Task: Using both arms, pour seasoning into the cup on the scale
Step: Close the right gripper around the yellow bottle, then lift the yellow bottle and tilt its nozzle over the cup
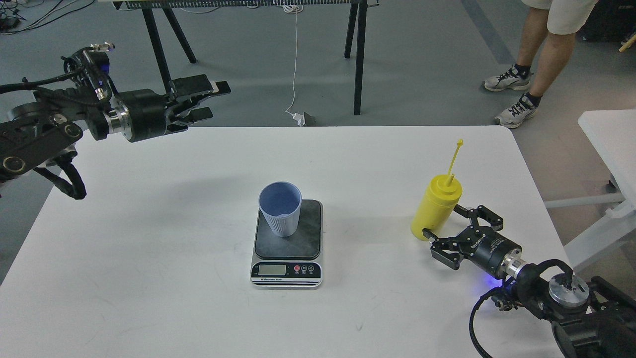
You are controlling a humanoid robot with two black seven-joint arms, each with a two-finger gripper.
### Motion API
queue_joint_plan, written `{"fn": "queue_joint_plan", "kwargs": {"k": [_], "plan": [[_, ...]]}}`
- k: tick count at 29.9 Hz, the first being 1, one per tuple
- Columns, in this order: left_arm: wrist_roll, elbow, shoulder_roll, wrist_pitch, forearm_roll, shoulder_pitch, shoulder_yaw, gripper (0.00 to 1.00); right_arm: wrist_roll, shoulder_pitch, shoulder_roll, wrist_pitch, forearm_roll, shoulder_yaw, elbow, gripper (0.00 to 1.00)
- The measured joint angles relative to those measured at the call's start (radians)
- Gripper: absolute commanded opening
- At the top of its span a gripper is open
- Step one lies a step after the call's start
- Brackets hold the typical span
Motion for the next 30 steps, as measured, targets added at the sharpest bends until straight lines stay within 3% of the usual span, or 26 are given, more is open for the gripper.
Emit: {"fn": "queue_joint_plan", "kwargs": {"k": [7,11,12,15,18,23,30], "plan": [[0.0,0.0,-0.003,0.0,0.0,0.005,0.0,0.99,0.0,0.027,0.016,0.0,-0.003,-0.001,-0.026,0.92],[0.0,0.0,-0.003,0.0,0.0,0.014,0.0,0.99,0.0,0.034,0.024,0.0,-0.018,0.0,-0.028,0.83],[0.0,0.0,-0.003,0.0,0.0,0.015,0.0,0.99,0.0,0.035,0.027,0.0,-0.021,0.0,-0.03,0.76],[0.0,0.0,-0.003,0.0,0.0,0.015,0.0,0.99,0.0,0.036,0.031,0.0,-0.024,0.0,-0.036,0.38],[0.0,0.0,-0.003,0.0,0.0,0.015,0.0,0.99,0.0,0.037,0.04,0.0,-0.025,0.0,-0.037,0.16],[0.0,0.0,-0.004,0.0,0.0,0.016,0.0,0.99,0.0,0.043,0.045,0.0,-0.03,0.002,-0.038,0.03],[0.0,0.0,-0.009,0.0,0.0,0.016,0.0,0.99,0.0,0.107,0.036,0.0,-0.04,0.002,-0.039,0.02]]}}
